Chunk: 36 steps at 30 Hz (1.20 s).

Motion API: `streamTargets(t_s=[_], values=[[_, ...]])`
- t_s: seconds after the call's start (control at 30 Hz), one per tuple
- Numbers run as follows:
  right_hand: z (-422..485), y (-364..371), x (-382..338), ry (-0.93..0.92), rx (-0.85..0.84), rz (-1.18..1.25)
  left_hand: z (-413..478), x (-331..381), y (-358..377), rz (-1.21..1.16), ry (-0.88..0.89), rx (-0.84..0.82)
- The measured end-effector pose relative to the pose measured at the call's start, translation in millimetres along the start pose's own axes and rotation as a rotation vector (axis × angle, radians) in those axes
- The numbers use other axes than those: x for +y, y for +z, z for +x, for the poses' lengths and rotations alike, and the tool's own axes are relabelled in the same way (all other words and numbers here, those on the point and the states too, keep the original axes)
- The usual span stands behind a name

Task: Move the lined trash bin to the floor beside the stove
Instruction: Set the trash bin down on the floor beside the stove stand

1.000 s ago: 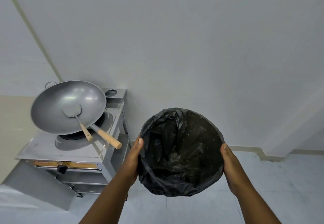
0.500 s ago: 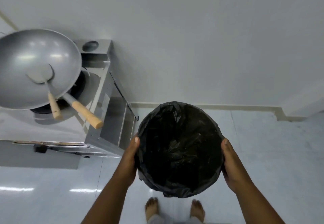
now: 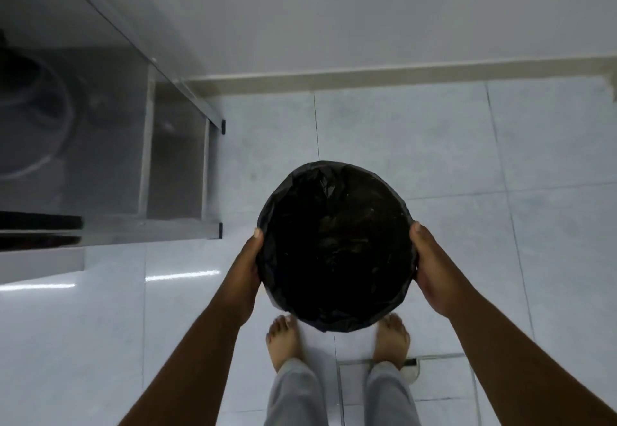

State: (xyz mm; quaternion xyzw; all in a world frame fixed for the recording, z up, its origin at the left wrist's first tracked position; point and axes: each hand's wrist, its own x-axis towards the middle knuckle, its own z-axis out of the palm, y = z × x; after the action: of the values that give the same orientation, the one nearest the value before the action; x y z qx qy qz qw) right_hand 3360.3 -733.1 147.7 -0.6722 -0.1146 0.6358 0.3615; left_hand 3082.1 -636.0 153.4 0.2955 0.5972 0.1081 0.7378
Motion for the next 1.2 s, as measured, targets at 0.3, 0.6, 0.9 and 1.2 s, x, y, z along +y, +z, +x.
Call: streamTargets(t_s=[0.3, 0.6, 0.9, 1.2], values=[[69, -2, 40, 0.103, -0.019, 0.025, 65, -8, -4, 0.063, -0.056, -0.048], [75, -3, 52, 0.115, -0.008, -0.005, 74, -23, -12, 0.062, -0.091, -0.022], [51, -2, 65, 0.145, 0.255, 0.025, 47, -55, -9, -0.005, -0.126, 0.278], [8, 30, 88, 0.268, 0.214, 0.207, 12, -80, 18, -0.419, -0.296, 0.109]])
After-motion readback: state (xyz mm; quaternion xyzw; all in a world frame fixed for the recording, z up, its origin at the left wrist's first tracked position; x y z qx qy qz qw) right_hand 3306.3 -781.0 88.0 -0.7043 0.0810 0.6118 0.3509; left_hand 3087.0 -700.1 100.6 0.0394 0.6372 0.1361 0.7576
